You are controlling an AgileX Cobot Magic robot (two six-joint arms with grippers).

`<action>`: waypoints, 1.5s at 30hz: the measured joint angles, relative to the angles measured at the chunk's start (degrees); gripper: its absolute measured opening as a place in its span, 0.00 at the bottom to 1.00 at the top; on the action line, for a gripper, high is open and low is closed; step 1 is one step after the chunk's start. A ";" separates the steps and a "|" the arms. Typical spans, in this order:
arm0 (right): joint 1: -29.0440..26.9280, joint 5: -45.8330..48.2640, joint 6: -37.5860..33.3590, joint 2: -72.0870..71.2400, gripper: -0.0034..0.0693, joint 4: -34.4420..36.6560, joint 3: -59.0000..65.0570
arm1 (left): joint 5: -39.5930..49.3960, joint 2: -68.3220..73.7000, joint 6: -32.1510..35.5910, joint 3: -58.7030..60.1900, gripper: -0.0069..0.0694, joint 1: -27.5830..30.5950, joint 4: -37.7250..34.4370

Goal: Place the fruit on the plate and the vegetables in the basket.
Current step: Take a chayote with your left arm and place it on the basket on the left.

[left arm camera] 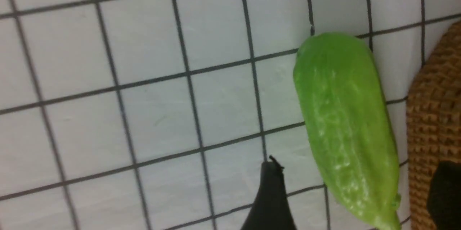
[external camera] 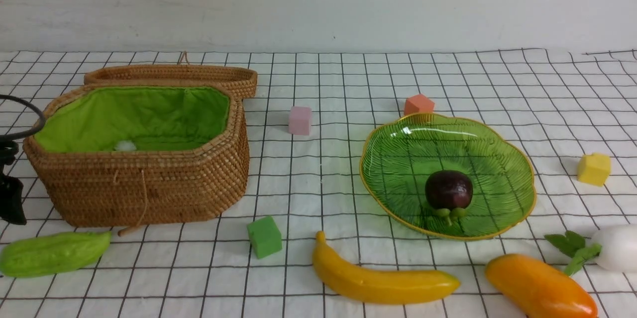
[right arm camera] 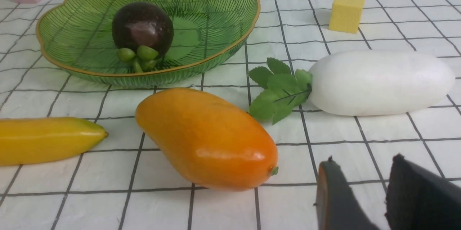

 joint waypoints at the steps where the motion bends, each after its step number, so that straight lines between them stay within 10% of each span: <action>1: 0.00 0.00 0.00 0.00 0.38 0.00 0.00 | -1.16 1.61 -0.60 0.00 0.78 0.00 -0.19; 19: 0.00 0.00 0.00 0.00 0.38 0.00 0.00 | -6.68 9.97 0.30 0.05 0.68 0.00 -1.69; 25: 0.00 0.00 0.00 0.00 0.38 0.00 0.00 | -6.57 -4.30 11.33 -1.83 0.68 0.00 1.39; 36: 0.00 0.00 0.00 0.00 0.38 0.00 0.00 | -7.21 -2.41 51.14 -30.25 0.68 -9.85 -3.60; 45: 0.00 0.00 0.00 0.00 0.38 0.00 0.00 | -8.06 15.11 52.08 -35.06 0.68 -16.67 4.10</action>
